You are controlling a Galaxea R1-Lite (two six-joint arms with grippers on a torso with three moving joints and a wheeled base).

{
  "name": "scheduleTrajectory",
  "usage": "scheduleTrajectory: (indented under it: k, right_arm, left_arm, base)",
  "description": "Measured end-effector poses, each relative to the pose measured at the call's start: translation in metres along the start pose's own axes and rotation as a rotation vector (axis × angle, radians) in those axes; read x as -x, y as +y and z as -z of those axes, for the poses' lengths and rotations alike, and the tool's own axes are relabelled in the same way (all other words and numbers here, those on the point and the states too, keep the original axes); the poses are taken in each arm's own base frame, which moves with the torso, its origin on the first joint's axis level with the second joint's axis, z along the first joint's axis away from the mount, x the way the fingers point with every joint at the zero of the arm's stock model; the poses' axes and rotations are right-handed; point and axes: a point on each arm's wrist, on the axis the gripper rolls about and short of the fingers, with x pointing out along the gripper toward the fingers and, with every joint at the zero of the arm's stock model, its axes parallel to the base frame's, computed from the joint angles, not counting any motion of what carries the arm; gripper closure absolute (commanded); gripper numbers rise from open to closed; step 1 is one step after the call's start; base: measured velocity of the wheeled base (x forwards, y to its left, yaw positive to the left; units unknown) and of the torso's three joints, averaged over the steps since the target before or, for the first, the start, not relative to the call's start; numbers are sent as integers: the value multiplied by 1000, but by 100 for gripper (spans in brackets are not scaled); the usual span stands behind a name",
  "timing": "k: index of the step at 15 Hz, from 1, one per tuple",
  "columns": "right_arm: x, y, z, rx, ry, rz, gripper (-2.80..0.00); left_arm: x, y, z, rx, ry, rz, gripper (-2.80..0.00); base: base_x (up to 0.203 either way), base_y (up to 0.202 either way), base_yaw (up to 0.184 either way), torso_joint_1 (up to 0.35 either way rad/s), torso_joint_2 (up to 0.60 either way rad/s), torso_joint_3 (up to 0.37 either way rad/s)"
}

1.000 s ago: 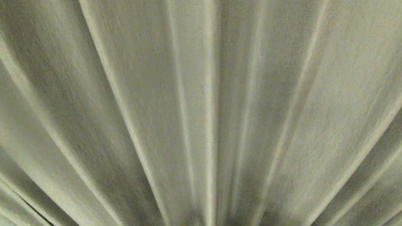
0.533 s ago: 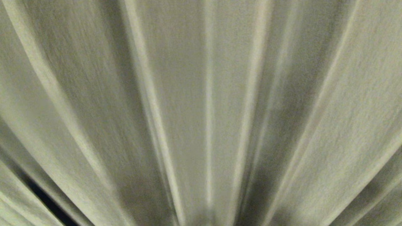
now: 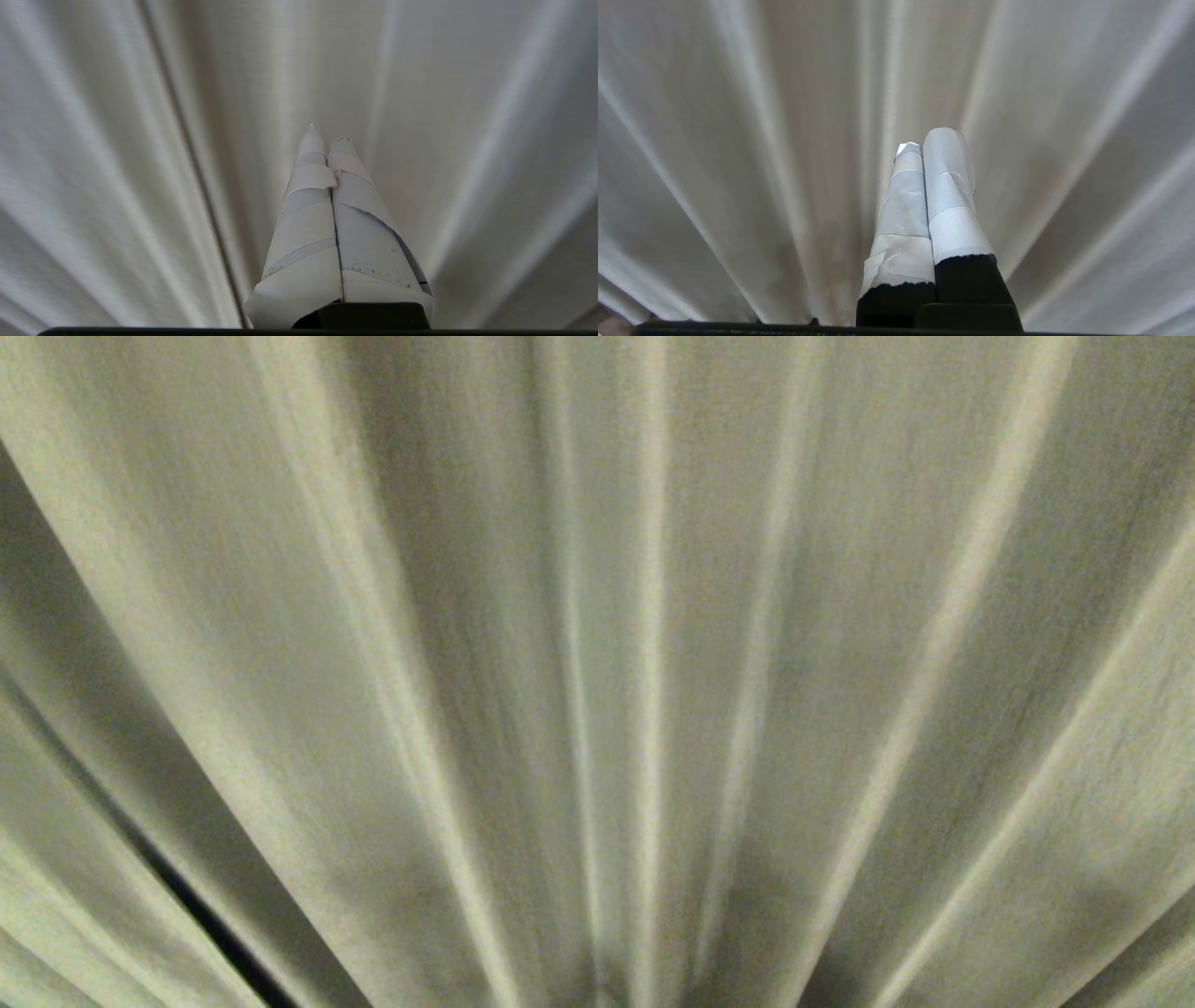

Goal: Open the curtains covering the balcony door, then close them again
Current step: Close the outer curtains on both sides

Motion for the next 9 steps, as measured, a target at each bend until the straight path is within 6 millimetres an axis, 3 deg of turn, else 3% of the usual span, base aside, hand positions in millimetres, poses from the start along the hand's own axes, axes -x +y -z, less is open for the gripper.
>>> scheduleTrajectory:
  k: [9]
  right_arm:
    - [0,0,0,0,0,0,0]
  left_arm:
    - [0,0,0,2,1,0,0]
  base:
    - [0,187,1,3,3,1]
